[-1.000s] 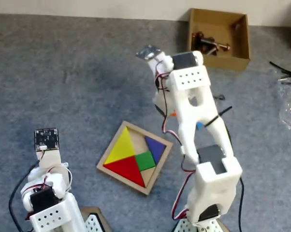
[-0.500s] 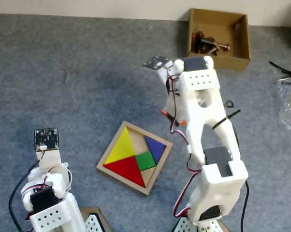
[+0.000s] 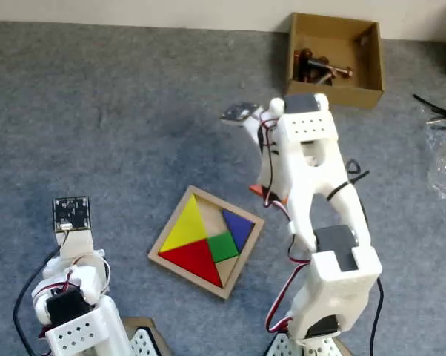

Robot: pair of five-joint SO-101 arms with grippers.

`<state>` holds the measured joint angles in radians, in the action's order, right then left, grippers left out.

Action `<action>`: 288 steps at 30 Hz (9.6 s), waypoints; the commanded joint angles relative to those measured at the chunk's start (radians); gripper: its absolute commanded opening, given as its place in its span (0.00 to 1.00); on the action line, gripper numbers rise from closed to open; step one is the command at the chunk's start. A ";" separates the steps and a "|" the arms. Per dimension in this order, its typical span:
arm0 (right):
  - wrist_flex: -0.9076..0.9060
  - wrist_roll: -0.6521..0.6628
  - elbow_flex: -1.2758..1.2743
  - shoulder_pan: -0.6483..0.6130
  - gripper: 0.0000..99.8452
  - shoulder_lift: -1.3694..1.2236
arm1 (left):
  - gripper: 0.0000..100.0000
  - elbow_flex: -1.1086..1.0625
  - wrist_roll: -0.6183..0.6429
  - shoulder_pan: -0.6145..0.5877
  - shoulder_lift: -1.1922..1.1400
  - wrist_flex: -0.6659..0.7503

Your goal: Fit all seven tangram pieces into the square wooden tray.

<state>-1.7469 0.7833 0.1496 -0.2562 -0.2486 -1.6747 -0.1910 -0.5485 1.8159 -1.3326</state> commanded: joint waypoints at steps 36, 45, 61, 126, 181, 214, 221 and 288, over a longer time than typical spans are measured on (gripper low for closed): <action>-0.016 -0.003 -0.183 0.111 0.12 0.065 | 0.01 -0.021 0.009 0.015 0.005 -0.005; -0.002 -0.006 -0.177 0.107 0.27 0.070 | 0.01 -0.021 0.009 0.015 0.005 -0.005; 0.015 -0.008 -0.278 0.105 0.27 0.064 | 0.01 -0.021 0.009 0.015 0.005 -0.005; 0.223 -0.023 -0.331 0.024 0.19 0.085 | 0.01 -0.021 0.009 0.015 0.005 -0.005; 0.314 -0.064 -0.427 -0.025 0.19 0.082 | 0.01 -0.021 0.009 0.015 0.005 -0.005; 0.355 -0.068 -0.348 0.051 0.10 -0.076 | 0.01 -0.021 0.009 0.015 0.005 -0.005; 0.355 -0.069 -0.318 0.096 0.05 -0.079 | 0.01 -0.021 0.009 0.015 0.005 -0.005; 0.456 -0.382 -0.039 -0.444 0.01 -0.079 | 0.01 -0.021 0.009 0.015 0.005 -0.005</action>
<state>-1.3341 0.4104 0.0575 -0.6859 -0.3422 -1.6747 -0.1910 -0.5485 1.8159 -1.3326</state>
